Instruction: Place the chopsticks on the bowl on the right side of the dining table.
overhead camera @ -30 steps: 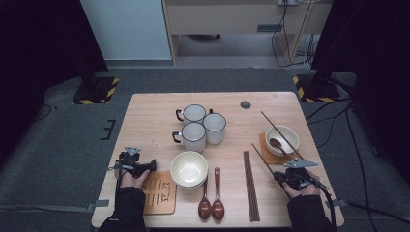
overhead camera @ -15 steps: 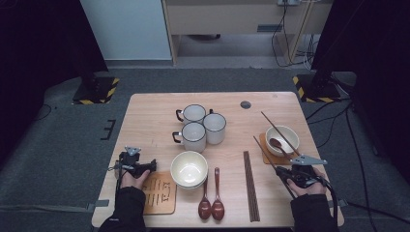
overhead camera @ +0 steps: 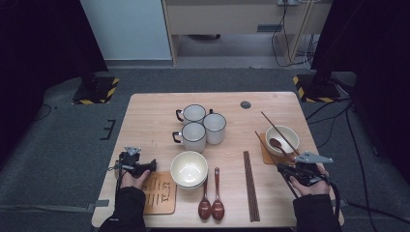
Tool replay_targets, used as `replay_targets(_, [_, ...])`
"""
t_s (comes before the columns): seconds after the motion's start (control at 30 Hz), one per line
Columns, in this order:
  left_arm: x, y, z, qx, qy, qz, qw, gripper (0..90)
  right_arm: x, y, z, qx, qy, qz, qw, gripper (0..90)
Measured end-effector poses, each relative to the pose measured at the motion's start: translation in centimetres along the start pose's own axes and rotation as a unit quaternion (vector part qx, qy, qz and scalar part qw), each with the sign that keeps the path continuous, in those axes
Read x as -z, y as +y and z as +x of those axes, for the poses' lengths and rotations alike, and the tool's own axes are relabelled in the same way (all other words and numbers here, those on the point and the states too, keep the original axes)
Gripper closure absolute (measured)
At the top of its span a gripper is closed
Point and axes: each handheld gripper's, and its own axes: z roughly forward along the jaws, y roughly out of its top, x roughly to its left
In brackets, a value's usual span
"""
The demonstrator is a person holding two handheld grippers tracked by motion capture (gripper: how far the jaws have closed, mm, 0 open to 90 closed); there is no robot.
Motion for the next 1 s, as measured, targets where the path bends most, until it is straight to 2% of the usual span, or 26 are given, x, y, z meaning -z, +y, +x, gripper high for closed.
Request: replay_targets(1.0, [0.0,0.0,0.0,0.0,0.0,0.0,1.0,0.0,1.9,2.5,0.1,-0.002,0.013,-0.042,0.999,84.9])
